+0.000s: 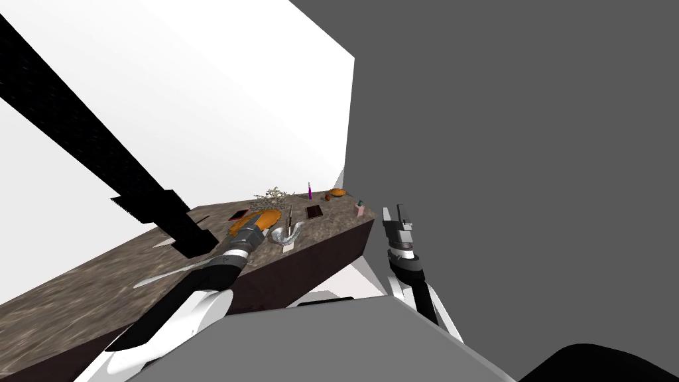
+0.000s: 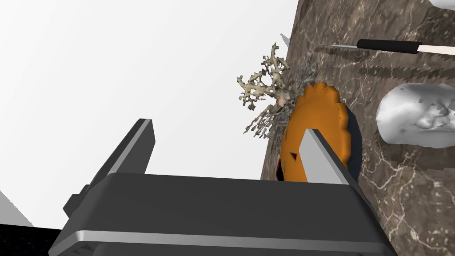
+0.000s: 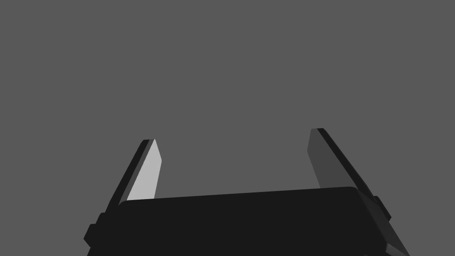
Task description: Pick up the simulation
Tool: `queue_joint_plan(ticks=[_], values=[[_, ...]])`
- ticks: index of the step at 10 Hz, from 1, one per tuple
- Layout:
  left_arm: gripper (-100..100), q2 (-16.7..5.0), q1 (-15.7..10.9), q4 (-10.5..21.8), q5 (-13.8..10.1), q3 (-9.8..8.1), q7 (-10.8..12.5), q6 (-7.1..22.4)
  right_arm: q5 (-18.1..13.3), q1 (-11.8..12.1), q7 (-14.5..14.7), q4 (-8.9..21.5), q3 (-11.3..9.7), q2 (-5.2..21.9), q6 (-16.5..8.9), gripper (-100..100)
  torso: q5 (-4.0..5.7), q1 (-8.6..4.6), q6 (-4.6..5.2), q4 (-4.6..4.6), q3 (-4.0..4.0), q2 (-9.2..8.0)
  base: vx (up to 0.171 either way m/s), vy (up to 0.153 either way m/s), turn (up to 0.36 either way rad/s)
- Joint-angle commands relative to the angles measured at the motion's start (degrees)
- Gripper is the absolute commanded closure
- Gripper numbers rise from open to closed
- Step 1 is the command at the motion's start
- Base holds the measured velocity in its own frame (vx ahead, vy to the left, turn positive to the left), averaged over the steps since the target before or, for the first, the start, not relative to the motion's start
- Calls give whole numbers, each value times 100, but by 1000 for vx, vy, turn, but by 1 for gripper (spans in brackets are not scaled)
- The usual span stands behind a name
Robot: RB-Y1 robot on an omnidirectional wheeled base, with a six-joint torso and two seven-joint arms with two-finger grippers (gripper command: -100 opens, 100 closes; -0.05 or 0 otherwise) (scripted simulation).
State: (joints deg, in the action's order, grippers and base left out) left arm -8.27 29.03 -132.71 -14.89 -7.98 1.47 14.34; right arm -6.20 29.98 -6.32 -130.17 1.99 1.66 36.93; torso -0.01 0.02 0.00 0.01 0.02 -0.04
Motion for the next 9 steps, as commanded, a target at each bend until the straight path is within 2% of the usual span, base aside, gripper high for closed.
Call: queue_joint_plan(ticks=[1,3,4,6,7,9], values=[[-100,-29,-32,-15,-104,-122,52,286,0,0,0,0,0,0,0,0,0,0,0,0,0,0,-13,10,-23],[-100,-29,-32,-15,-104,-122,52,569,0,0,0,0,0,0,0,0,0,1,0,0,0,-1,-11,7,-8],[-100,-28,-42,-46,-179,-219,88,775,0,0,0,0,0,0,0,0,0,-1,0,0,0,0,-14,1,-36],[-100,-28,-42,-46,-179,-219,88,1041,0,0,0,0,0,0,0,0,0,-1,0,0,1,-1,-10,6,-8],[-100,-26,-51,-77,-245,-318,125,1225,0,0,0,0,0,0,0,0,0,-1,0,0,0,1,-8,5,-49],[-100,-26,-51,-77,-245,-318,125,1510,0,0,0,0,0,0,0,0,0,-2,0,0,-1,1,-5,2,-13]])
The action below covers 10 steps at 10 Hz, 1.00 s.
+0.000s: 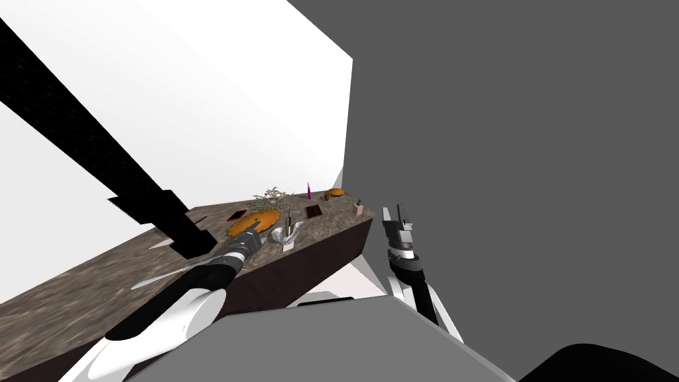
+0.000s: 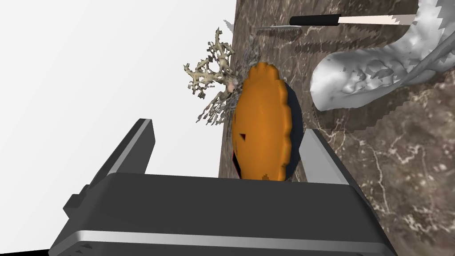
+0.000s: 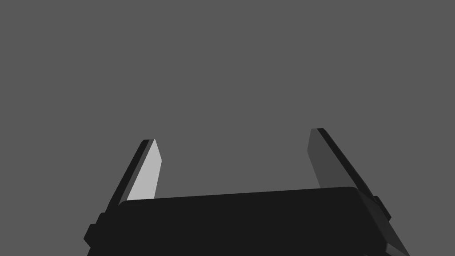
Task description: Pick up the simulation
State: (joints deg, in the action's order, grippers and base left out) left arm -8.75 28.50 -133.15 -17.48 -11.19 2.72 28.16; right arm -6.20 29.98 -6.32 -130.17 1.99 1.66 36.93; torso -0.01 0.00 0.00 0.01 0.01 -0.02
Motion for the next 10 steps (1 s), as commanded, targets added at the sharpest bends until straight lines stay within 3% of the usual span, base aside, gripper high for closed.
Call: queue_joint_plan(ticks=[1,6,10], values=[[-100,24,-5,-63,-42,-98,36,286,0,0,0,0,0,0,0,0,0,0,0,0,0,0,-7,-2,-61],[-100,27,-12,-94,-88,-199,71,1046,0,0,0,0,0,0,0,0,1,-3,1,0,0,0,-6,-1,-25],[-100,31,-21,-155,-149,-401,138,1775,0,0,0,0,0,0,0,0,1,-6,2,0,0,1,-3,-10,-66]])
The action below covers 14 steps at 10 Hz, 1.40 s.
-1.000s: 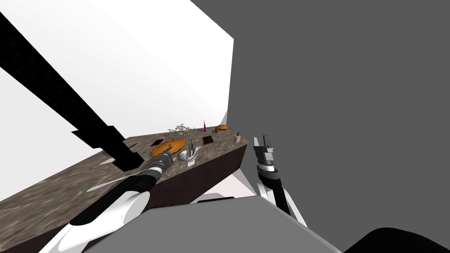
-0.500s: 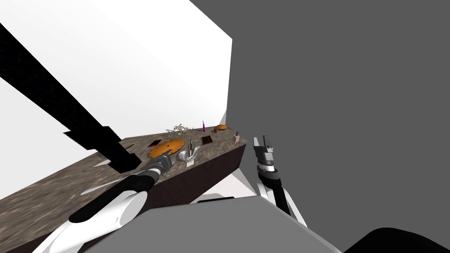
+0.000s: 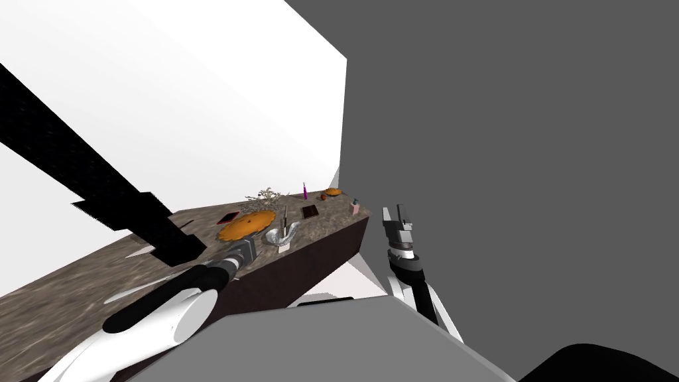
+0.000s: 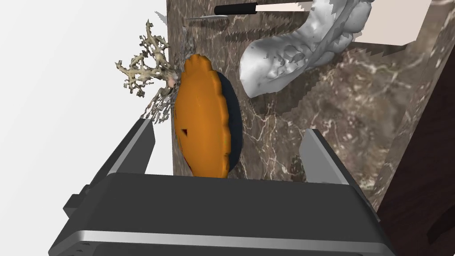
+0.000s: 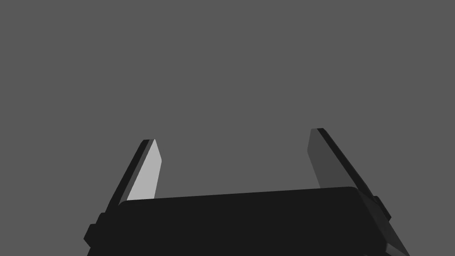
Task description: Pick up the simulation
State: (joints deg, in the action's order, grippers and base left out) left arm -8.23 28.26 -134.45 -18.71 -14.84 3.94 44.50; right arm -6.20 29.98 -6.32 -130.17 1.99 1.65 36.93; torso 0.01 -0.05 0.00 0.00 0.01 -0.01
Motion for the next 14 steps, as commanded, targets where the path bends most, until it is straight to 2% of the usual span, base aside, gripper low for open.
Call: queue_joint_plan(ticks=[1,2,3,4,5,6,7,10,12,13,14], values=[[-100,-20,2,-25,-26,-36,16,286,0,0,0,0,0,0,0,0,0,0,0,0,0,0,-1,-5,17],[-100,-19,-1,-55,-41,-136,48,464,0,0,0,0,0,0,0,0,0,2,0,0,0,0,2,-14,-95],[-100,-19,-1,-55,-41,-136,48,652,0,0,0,0,0,0,0,0,0,-1,2,0,-1,1,3,-14,-58],[-100,-19,-1,-55,-41,-136,48,701,0,0,0,0,0,0,0,0,0,-1,0,0,-1,2,1,-6,6],[-100,-18,-3,-84,-45,-235,78,905,0,0,0,0,0,0,0,0,0,1,0,0,-1,2,4,-17,-111],[-100,-18,-3,-84,-45,-235,78,1071,0,0,0,0,0,0,0,0,1,-2,2,0,-1,2,5,-14,-60],[-100,-18,-3,-84,-45,-235,78,1098,0,0,0,0,0,0,0,0,0,-1,0,-1,-1,2,3,-6,12],[-100,-18,-8,-138,-26,-426,134,1646,0,0,0,0,0,0,0,0,1,-2,0,-1,-3,4,12,-21,-104],[-100,-18,-8,-138,-26,-426,134,1830,0,0,0,0,0,0,0,0,1,-3,-1,-1,-3,6,10,-13,-17],[-100,-20,-10,-163,-5,-517,159,2059,0,0,0,0,0,0,0,0,0,0,-1,-1,-2,4,12,-20,-141],[-100,-20,-10,-163,-5,-517,159,2164,0,0,0,0,0,0,0,0,1,-3,2,-1,-3,5,16,-17,-66]])
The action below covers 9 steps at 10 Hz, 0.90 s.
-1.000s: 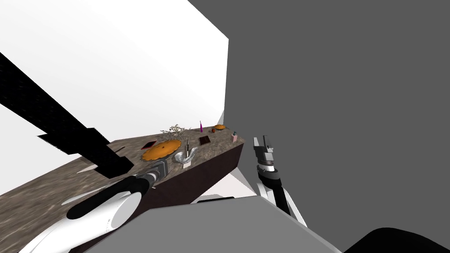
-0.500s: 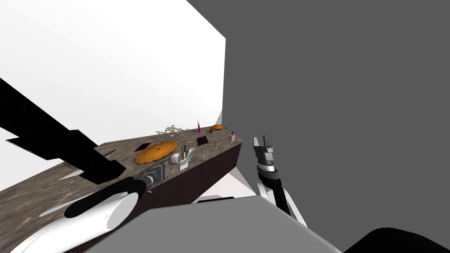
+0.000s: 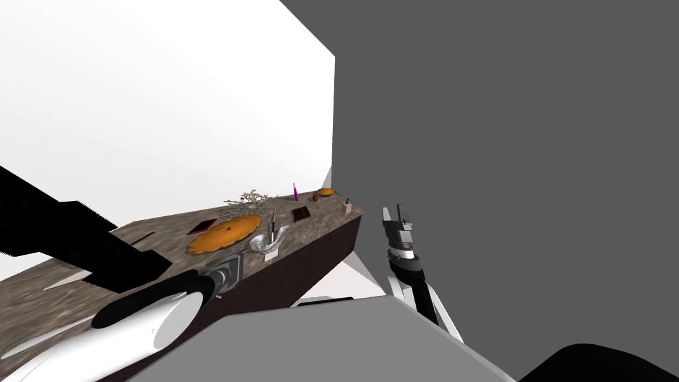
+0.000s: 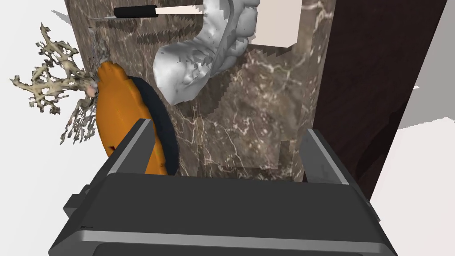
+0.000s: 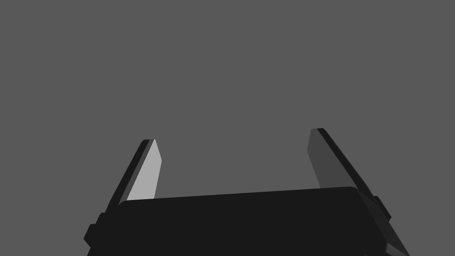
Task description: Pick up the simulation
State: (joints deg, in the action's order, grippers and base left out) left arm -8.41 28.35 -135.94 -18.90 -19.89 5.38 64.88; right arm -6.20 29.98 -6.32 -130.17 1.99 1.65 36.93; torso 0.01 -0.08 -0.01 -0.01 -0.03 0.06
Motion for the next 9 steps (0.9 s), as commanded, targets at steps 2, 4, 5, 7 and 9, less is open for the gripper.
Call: queue_joint_plan(ticks=[2,4,5,7,9], values=[[-100,-6,-20,-36,42,-100,38,438,0,0,0,0,0,0,0,0,1,-3,2,0,-1,1,20,-23,-88],[-100,-13,-22,-57,76,-183,59,726,0,0,0,0,0,0,0,0,1,-5,2,-1,-2,4,29,-28,-100],[-100,-24,-23,-77,115,-262,78,906,0,0,0,0,0,0,0,0,1,-3,0,-1,-3,4,26,-21,-106],[-100,-37,-23,-95,157,-336,96,1234,0,0,0,0,0,0,0,0,0,-1,0,-1,-2,4,25,-24,-107],[-100,-51,-24,-113,201,-405,111,1454,0,0,0,0,0,0,0,0,2,-7,2,-2,-6,12,48,-34,-126]])
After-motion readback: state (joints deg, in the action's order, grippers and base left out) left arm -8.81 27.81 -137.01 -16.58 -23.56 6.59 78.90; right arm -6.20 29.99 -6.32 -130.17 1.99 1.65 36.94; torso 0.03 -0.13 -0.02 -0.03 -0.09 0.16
